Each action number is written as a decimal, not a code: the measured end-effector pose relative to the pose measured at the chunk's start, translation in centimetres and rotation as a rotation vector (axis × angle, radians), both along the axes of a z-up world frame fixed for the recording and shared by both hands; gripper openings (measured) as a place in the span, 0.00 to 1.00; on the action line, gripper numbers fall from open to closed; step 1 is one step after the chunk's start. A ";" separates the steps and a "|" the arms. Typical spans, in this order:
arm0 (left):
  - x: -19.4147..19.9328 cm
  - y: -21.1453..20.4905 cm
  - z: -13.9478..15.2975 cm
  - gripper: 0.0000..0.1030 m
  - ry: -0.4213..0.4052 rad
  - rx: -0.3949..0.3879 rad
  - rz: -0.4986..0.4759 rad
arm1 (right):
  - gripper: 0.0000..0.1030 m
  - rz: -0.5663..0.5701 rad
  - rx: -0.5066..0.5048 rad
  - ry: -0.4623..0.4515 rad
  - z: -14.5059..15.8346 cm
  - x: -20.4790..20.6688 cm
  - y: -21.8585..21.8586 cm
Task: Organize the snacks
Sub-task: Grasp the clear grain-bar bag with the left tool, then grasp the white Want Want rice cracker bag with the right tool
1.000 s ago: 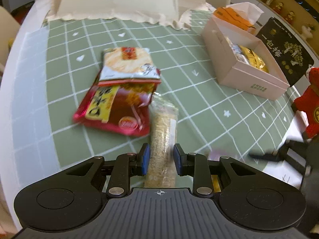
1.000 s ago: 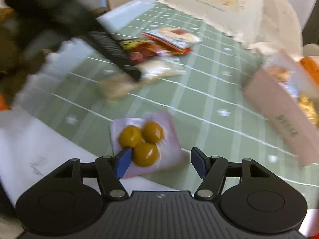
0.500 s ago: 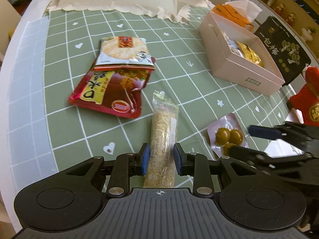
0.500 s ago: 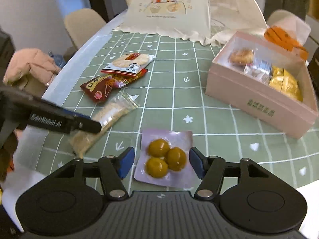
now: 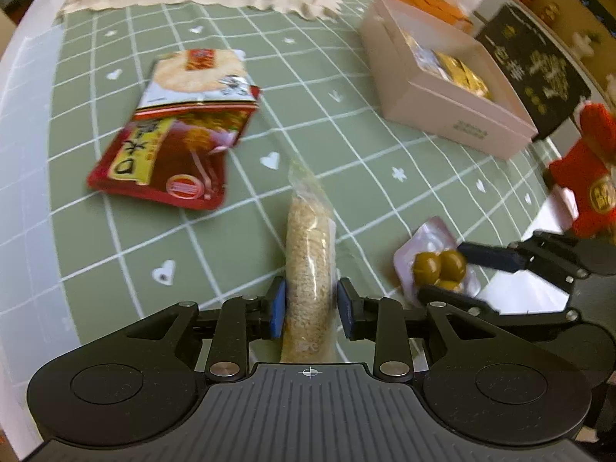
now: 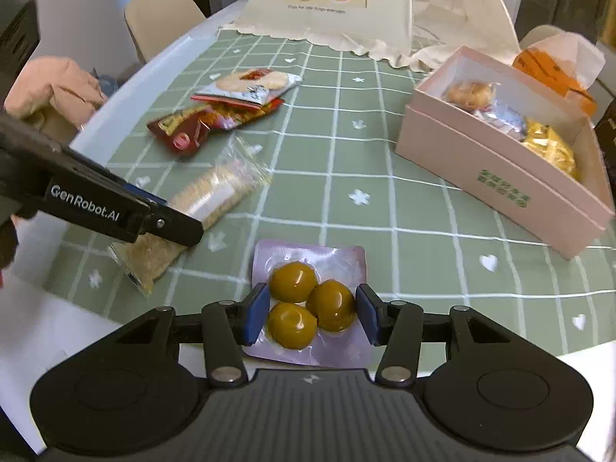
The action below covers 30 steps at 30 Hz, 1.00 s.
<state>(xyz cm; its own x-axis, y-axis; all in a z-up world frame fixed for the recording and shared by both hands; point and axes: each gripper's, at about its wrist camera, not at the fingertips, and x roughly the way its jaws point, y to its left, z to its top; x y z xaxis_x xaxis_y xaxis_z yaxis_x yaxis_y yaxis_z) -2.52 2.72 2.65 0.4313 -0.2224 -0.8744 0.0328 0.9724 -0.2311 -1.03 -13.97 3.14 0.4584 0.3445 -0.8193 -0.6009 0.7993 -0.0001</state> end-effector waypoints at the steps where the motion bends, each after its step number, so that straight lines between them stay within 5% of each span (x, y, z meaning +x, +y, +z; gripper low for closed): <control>1: 0.1 -0.4 0.0 0.33 -0.002 0.012 -0.012 | 0.48 -0.007 -0.011 -0.007 0.0 0.0 -0.4; 12: 0.8 -0.9 0.1 0.33 0.005 -0.006 -0.029 | 0.49 -0.069 -0.044 -0.045 -0.3 0.2 -2.5; 16: 1.2 0.2 2.7 0.33 -0.060 -0.090 -0.062 | 0.50 -0.071 -0.042 -0.047 -0.3 0.2 -2.5; 21: 3.6 5.8 6.4 0.33 -0.247 -0.144 0.179 | 0.51 -0.073 -0.048 -0.033 -0.2 0.5 -2.3; 25: 7.8 11.1 4.4 0.33 -0.231 -0.127 0.411 | 0.53 -0.067 -0.047 0.008 0.3 0.9 -2.0; 30: 12.4 12.6 0.9 0.33 -0.182 -0.128 0.421 | 0.54 -0.053 -0.023 0.031 1.9 1.2 -1.7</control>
<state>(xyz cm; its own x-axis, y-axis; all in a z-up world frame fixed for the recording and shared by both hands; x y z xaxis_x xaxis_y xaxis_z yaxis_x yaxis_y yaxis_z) 9.91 15.30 3.59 0.6505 -0.0961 -0.7534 -0.3073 0.8738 -0.3768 0.21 -15.65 5.07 0.4501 0.3011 -0.8407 -0.5579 0.8299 -0.0015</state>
